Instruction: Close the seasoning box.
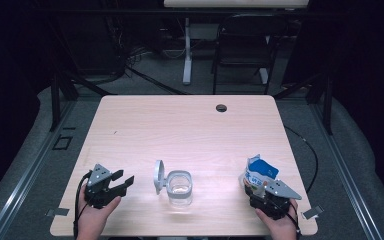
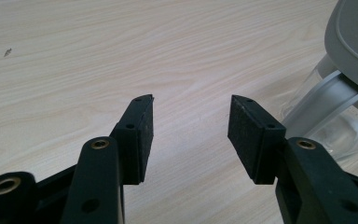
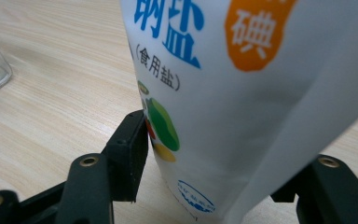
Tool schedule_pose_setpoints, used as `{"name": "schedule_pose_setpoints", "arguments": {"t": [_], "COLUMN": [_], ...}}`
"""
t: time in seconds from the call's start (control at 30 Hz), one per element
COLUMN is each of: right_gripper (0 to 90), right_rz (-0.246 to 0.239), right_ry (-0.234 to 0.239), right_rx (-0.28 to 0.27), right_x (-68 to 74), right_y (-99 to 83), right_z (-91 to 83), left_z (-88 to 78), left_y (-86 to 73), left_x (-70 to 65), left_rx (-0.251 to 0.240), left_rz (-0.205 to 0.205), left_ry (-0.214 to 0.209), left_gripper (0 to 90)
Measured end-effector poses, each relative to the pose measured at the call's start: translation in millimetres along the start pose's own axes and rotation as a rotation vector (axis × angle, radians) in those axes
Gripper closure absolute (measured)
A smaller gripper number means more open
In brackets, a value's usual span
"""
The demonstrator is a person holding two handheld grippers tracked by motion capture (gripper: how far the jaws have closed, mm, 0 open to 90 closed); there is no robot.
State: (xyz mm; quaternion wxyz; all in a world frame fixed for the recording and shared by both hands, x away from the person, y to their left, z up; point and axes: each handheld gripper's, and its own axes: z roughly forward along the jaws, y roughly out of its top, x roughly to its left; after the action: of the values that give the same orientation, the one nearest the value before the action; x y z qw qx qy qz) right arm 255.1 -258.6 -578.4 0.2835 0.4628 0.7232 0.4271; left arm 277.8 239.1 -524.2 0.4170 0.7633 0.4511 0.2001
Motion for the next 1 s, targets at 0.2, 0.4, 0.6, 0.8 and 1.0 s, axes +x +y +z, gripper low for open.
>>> {"name": "schedule_pose_setpoints", "arguments": {"t": [0.2, 0.4, 0.6, 0.8, 1.0], "right_gripper": [40.2, 40.1, 40.2, 40.4, 40.6], "right_rz": [0.001, 0.008, 0.008, 0.013, 0.015], "right_ry": [0.000, 0.007, 0.010, 0.011, 0.015], "right_rx": [-0.010, -0.015, -0.014, -0.007, -0.002], "right_x": [-0.3, -1.9, -1.6, -1.8, -2.2], "right_y": [-1.1, -1.4, -2.0, -2.9, -2.6], "right_z": [2.1, 4.8, 5.8, 6.7, 7.8], "left_z": [-0.2, -0.3, 0.1, 0.2, 0.0], "left_y": [-0.1, -0.6, -0.8, -0.9, -1.4], "left_x": [0.6, 1.0, 1.4, 1.7, 2.6], "left_rx": [0.000, 0.005, 0.002, 0.002, 0.003], "left_rz": [0.001, -0.001, -0.005, -0.006, -0.004], "left_ry": [0.001, 0.002, 0.002, 0.002, 0.007], "left_gripper": [50.8, 50.8, 50.8, 50.8, 50.7]}}
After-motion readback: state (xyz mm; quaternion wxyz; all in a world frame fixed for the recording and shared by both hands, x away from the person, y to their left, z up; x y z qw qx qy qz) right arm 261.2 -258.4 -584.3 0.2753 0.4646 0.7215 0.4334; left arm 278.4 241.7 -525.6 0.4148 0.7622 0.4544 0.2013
